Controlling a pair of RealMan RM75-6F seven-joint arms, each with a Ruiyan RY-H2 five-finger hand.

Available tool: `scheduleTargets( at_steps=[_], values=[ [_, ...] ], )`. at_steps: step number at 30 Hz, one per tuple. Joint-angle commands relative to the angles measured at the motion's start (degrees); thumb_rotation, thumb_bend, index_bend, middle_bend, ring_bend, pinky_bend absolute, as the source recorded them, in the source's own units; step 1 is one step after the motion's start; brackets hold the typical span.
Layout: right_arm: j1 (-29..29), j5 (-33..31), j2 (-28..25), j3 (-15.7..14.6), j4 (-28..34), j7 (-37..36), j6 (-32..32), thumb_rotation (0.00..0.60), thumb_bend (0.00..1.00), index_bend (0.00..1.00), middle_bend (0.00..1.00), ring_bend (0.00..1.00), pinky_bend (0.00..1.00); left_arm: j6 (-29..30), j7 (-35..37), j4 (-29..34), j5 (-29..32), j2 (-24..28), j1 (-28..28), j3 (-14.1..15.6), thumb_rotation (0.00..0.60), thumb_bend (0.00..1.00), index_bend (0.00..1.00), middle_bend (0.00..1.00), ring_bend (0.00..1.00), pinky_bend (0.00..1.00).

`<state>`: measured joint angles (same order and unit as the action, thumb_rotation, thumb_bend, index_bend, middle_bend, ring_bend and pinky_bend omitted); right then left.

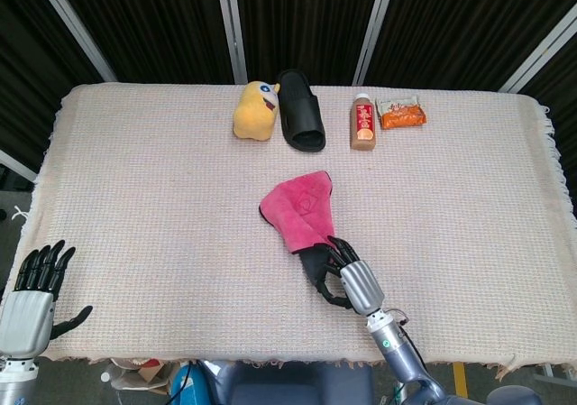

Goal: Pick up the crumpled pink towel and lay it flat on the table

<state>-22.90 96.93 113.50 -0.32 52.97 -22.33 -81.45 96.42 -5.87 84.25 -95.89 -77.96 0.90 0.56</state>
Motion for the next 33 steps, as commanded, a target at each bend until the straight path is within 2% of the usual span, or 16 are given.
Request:
scheduleTargets(
  at_steps=[1,7,11,20,26,30,33],
  values=[
    [0.04,0.07,-0.14,-0.1,0.28,0.16,-0.22,0.6,0.5,0.58,0.2,0.08,0.09,0.0,-0.03,-0.01,-0.02,-0.01,0.01,0.03,0.6,0.0,0.0,0.0,0.0,0.0],
    [-1.03,0.75,-1.99,1.04,3.02,2.12,-1.48,0.6,0.5,0.59,0.2,0.08,0.09,-0.24,-0.07,0.02,0.14,-0.04,-0.05,0.0,0.6,0.0,0.0,0.0,0.0,0.0],
    [-2.91,1.19,-5.45,3.55,8.1,5.41,-2.22,0.6,0.5,0.59,0.21,0.08,0.09,-0.34,-0.07,0.31,0.27,-0.04,-0.18,-0.19,0.6,0.0,0.0,0.0,0.0,0.0],
    [-8.83,-1.62,-18.6,14.09,26.67,18.42,1.89,0.6,0.5,0.6,0.22,0.08,0.09,-2.0,-0.93,1.8,1.17,-0.42,-0.9,-0.55,0.6,0.0,0.0,0.0,0.0,0.0],
    [-12.58,-7.57,-26.04,22.73,39.49,26.52,6.9,0.6,0.5,0.6,0.22,0.08,0.09,-4.49,-1.87,2.78,4.33,-1.03,-1.62,-1.76,0.6,0.0,0.0,0.0,0.0,0.0],
    [-15.43,-12.05,-28.81,27.61,44.35,32.09,10.17,0.6,0.5,0.6,0.22,0.08,0.09,-5.95,-2.37,3.39,5.89,-1.52,-2.37,-2.62,0.6,0.0,0.0,0.0,0.0,0.0],
    [-17.28,-15.08,-29.9,30.06,46.3,35.9,11.94,0.6,0.5,0.6,0.22,0.08,0.09,-7.07,-2.74,3.98,6.84,-2.02,-3.16,-3.4,0.6,0.0,0.0,0.0,0.0,0.0]
  ],
)
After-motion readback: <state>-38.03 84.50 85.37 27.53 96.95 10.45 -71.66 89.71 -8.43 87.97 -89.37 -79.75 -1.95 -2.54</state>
